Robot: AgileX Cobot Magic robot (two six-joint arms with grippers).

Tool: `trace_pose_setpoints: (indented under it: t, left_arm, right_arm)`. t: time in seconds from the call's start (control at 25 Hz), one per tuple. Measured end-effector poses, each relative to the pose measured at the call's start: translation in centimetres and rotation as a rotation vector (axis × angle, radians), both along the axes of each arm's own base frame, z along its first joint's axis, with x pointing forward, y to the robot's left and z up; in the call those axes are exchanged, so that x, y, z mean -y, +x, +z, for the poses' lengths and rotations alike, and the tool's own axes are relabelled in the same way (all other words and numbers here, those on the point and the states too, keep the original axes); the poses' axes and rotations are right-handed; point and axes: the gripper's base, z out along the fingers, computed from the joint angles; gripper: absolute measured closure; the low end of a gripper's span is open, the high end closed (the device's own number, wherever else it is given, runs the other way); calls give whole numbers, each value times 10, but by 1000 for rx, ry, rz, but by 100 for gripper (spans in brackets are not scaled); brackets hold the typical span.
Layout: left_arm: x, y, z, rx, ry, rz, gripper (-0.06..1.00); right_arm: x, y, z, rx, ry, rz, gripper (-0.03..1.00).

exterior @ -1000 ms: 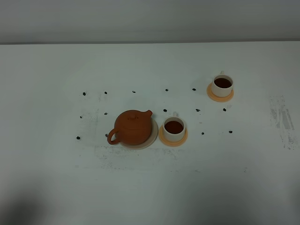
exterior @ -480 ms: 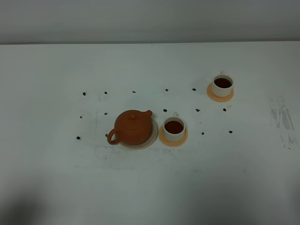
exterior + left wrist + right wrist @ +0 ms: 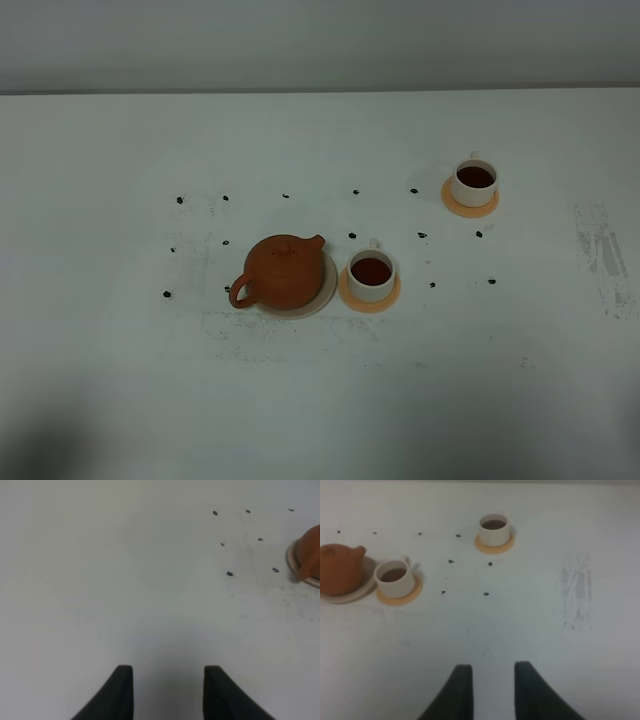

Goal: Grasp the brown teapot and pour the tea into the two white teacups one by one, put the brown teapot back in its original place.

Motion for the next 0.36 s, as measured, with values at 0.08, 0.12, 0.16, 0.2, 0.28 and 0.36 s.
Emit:
trace_pose_setpoints:
  t: [0.08,0.12,0.16,0.2,0.28,0.36]
  left_arm:
    - [0,0,0,0,0,0,58]
    - [0,0,0,0,0,0,58]
    - [0,0,0,0,0,0,58]
    - [0,0,0,0,0,0,58]
    - [0,0,0,0,0,0,58]
    - [0,0,0,0,0,0,58]
  right_arm:
    - [0,0,0,0,0,0,74]
    - [0,0,0,0,0,0,74]
    - [0,0,0,0,0,0,74]
    - [0,0,0,0,0,0,74]
    - [0,0,0,0,0,0,74]
    - [0,0,0,0,0,0,74]
